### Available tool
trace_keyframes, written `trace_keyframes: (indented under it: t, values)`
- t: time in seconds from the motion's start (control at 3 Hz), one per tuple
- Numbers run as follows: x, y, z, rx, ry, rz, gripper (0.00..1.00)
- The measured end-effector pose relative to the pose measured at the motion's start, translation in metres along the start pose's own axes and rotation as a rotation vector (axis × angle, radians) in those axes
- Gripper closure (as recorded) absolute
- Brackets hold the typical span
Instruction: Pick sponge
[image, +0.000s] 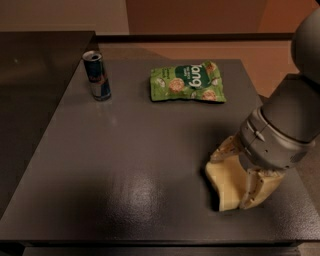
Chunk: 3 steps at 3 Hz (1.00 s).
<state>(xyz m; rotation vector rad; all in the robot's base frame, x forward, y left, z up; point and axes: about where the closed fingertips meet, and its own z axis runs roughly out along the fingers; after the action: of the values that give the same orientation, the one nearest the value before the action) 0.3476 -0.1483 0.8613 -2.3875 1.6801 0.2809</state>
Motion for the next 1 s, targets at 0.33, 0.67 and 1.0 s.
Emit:
trace_keyframes:
  t: [0.33, 0.67, 1.0]
  values:
    - [-0.011, -0.016, -0.030, 0.034, -0.010, 0.026, 1.00]
    - [-0.025, -0.034, -0.069, 0.082, -0.034, 0.036, 1.00]
    - [-0.035, -0.051, -0.104, 0.121, -0.048, 0.033, 1.00]
